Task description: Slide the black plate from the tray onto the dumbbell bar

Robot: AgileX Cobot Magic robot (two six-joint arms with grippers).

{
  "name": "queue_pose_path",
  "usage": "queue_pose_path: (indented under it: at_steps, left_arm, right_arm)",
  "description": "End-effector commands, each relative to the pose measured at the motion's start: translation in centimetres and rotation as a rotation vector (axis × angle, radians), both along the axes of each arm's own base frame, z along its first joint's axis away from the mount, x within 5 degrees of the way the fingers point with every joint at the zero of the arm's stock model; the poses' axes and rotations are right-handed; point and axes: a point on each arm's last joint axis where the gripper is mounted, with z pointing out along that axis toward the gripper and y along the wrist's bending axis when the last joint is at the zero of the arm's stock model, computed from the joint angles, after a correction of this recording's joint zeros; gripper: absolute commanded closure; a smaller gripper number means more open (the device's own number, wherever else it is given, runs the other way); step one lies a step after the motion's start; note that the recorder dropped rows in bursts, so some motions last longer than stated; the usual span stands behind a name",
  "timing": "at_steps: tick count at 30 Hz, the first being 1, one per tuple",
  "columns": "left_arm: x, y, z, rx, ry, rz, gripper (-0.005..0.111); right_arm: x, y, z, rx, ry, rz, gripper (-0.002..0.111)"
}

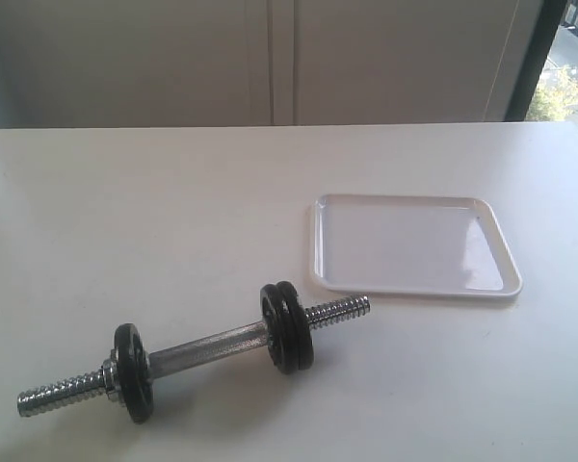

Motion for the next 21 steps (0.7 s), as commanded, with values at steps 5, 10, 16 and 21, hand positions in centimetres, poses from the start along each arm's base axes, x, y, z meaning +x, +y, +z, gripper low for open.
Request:
queue_pose_path:
  at_steps: [5,10,16,21]
  left_arm:
    - [0.0,0.0,0.0,-0.003,-0.005,0.001,0.107]
    - [0.0,0.0,0.0,-0.003,-0.005,0.001,0.107]
    - [0.0,0.0,0.0,-0.003,-0.005,0.001,0.107]
    - [0.0,0.0,0.0,-0.003,-0.005,0.001,0.107]
  right_arm:
    - [-4.0,-0.3,0.3,0.011,-0.157,0.0,0.108]
    - [-5.5,-0.4,0.2,0.015,-0.217,0.0,0.108]
    - [-5.6,-0.4,-1.4,0.015,-0.209,0.002,0.108]
    - [-4.1,-0.7,-3.4,-0.06,-0.16,-0.062,0.108]
